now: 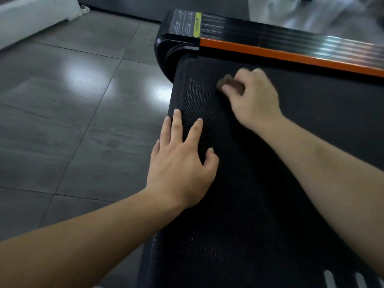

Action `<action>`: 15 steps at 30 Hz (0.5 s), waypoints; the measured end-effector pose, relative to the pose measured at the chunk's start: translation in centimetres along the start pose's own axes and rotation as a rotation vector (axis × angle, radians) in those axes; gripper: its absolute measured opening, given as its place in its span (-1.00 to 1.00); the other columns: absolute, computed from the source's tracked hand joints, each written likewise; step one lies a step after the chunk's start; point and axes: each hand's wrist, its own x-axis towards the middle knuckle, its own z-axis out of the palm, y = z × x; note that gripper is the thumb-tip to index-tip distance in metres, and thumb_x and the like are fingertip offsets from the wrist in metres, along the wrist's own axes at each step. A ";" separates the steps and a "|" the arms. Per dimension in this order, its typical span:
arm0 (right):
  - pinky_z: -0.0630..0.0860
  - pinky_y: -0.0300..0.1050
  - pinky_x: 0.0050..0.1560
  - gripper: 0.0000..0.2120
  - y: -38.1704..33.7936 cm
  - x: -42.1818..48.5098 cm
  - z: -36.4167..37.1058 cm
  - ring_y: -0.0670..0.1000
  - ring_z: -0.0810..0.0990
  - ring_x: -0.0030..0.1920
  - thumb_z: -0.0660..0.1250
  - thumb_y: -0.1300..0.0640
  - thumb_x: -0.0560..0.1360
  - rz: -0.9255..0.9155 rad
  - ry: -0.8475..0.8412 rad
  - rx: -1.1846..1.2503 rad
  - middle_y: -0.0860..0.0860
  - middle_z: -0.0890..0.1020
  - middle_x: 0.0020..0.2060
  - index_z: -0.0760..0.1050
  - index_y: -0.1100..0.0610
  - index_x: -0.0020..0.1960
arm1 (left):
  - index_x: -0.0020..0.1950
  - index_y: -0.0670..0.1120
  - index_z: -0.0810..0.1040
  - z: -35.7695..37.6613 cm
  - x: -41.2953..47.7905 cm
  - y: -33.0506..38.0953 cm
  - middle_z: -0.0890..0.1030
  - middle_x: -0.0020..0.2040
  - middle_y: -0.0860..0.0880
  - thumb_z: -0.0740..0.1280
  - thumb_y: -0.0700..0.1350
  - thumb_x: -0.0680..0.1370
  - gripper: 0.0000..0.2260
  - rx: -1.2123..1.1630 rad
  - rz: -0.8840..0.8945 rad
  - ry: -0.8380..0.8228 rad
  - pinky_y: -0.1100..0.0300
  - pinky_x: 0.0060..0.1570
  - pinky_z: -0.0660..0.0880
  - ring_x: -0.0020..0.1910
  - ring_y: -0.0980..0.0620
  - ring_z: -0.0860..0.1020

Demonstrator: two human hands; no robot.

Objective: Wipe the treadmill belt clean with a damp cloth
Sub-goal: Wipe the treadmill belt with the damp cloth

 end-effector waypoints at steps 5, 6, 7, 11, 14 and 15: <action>0.48 0.12 0.05 -0.76 3.4 1.6 -2.2 0.22 0.55 0.03 0.29 -0.14 0.56 0.064 -0.029 -0.088 0.04 0.47 -0.07 0.49 0.03 0.03 | 0.63 0.20 0.00 0.0 0.0 0.0 -0.22 0.66 0.02 0.10 0.22 0.61 -0.39 -0.002 0.004 -0.008 -0.10 0.57 0.06 0.62 0.03 -0.24; 0.48 0.14 0.09 -0.75 3.9 2.4 -2.5 0.23 0.54 0.08 0.28 -0.15 0.57 0.168 0.001 -0.094 0.05 0.48 -0.03 0.49 0.02 0.06 | 0.63 0.20 0.00 0.0 0.0 0.0 -0.22 0.66 0.03 0.10 0.22 0.61 -0.39 -0.001 0.003 -0.007 -0.10 0.56 0.06 0.62 0.04 -0.24; 0.47 0.15 0.12 -0.74 3.8 2.7 -2.4 0.25 0.54 0.11 0.27 -0.15 0.58 0.242 0.029 -0.099 0.09 0.50 0.02 0.49 0.02 0.09 | 0.63 0.20 0.00 0.0 0.0 0.0 -0.22 0.66 0.03 0.10 0.22 0.61 -0.39 -0.001 0.002 -0.005 -0.10 0.56 0.06 0.62 0.04 -0.24; 0.43 0.11 0.04 -0.73 1.0 -1.1 -0.7 0.22 0.52 -0.01 0.27 -0.13 0.58 0.058 0.010 -0.094 0.13 0.50 0.00 0.48 0.06 0.07 | 0.63 0.20 0.00 -0.1 0.0 0.0 -0.21 0.66 0.03 0.11 0.22 0.60 -0.39 0.000 -0.003 -0.007 -0.10 0.56 0.07 0.62 0.04 -0.23; 0.45 0.09 -0.02 -0.76 1.7 -2.3 -2.0 0.16 0.51 -0.08 0.28 -0.12 0.58 -0.071 -0.093 -0.069 0.07 0.46 -0.10 0.47 0.06 0.02 | 0.63 0.20 0.01 -0.1 0.0 0.0 -0.20 0.66 0.02 0.11 0.22 0.60 -0.39 -0.002 -0.002 -0.005 -0.10 0.55 0.07 0.62 0.03 -0.22; 0.46 0.12 0.01 -0.75 2.6 -1.5 -2.4 0.19 0.53 -0.04 0.27 -0.13 0.58 -0.026 -0.073 -0.103 0.06 0.47 -0.08 0.47 0.06 0.04 | 0.63 0.20 0.01 -0.1 0.0 0.1 -0.20 0.66 0.02 0.11 0.22 0.60 -0.39 -0.001 0.000 -0.006 -0.10 0.55 0.07 0.62 0.03 -0.22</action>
